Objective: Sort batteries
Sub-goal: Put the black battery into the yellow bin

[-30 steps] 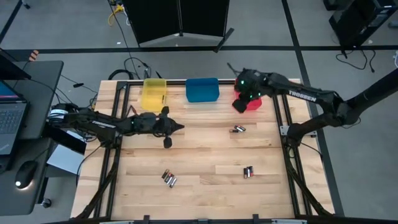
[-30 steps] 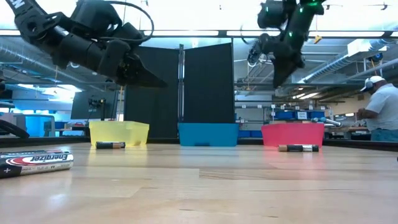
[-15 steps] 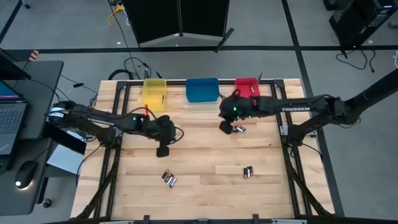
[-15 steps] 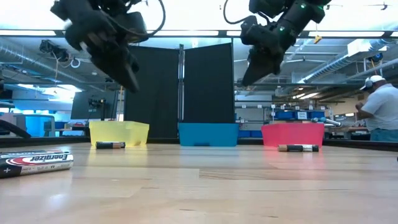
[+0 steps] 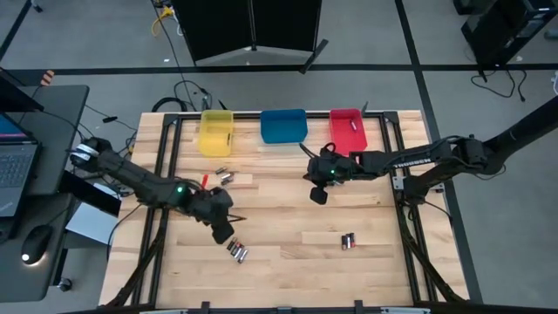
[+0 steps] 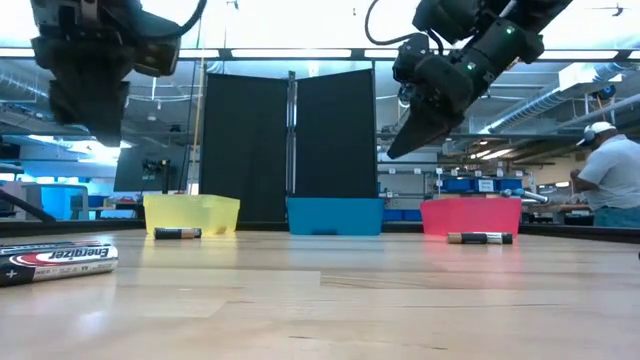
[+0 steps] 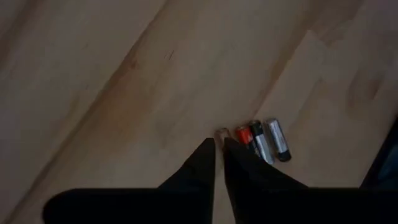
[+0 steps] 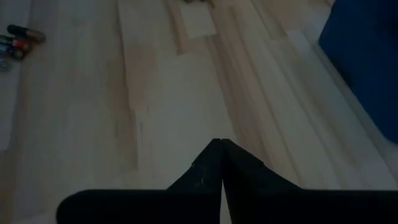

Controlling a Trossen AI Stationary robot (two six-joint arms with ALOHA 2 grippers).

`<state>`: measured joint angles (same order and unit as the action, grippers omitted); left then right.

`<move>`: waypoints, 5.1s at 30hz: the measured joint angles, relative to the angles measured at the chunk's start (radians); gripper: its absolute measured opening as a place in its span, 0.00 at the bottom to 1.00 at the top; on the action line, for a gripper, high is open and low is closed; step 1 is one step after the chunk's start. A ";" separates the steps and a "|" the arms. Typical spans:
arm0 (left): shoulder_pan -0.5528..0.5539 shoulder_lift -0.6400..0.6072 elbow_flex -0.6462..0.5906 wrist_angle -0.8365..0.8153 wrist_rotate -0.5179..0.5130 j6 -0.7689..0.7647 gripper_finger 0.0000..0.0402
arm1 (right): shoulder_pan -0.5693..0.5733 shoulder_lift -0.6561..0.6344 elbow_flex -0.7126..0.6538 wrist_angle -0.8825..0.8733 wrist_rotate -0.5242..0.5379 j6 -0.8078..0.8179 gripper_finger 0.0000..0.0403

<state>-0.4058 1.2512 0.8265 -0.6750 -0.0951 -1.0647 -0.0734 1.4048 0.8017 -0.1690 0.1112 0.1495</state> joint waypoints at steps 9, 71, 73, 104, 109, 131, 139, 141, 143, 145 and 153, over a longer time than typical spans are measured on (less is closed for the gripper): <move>-0.108 0.146 0.000 0.092 -0.002 -0.182 0.34 | 0.000 0.000 -0.037 0.082 0.000 -0.049 0.04; -0.129 0.331 -0.016 0.054 -0.147 0.022 0.11 | -0.002 0.000 -0.039 0.089 0.053 -0.082 0.04; -0.109 0.332 0.027 -0.001 -0.150 0.045 0.11 | -0.002 0.000 -0.039 0.088 0.053 -0.083 0.04; 1.087 0.219 0.280 -0.246 -0.114 0.933 0.11 | 0.004 0.000 -0.039 0.085 0.053 -0.063 0.05; 1.200 0.306 0.279 -0.152 -0.023 0.991 0.11 | 0.008 0.000 -0.039 0.086 0.053 -0.062 0.04; 1.296 0.553 0.280 -0.021 -0.020 1.032 0.15 | 0.007 0.000 -0.039 0.086 0.053 -0.044 0.04; 1.289 0.544 0.301 -0.026 -0.021 1.038 0.33 | 0.007 0.000 -0.039 0.086 0.053 -0.044 0.05; 1.281 0.526 0.301 -0.023 -0.026 1.038 0.33 | 0.007 0.000 -0.039 0.086 0.053 -0.044 0.05; 1.273 0.502 0.303 -0.014 -0.051 1.039 0.33 | 0.007 0.000 -0.039 0.086 0.053 -0.044 0.05; 1.263 0.468 0.303 -0.018 -0.081 1.038 0.32 | 0.007 0.000 -0.039 0.086 0.053 -0.046 0.05; 1.174 0.248 0.215 0.153 -0.116 1.001 0.23 | 0.007 0.000 -0.039 0.086 0.053 -0.067 0.04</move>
<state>0.7681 1.4991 1.0412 -0.5217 -0.2108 -0.0640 -0.0663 1.4052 0.7628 -0.0828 0.1638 0.0826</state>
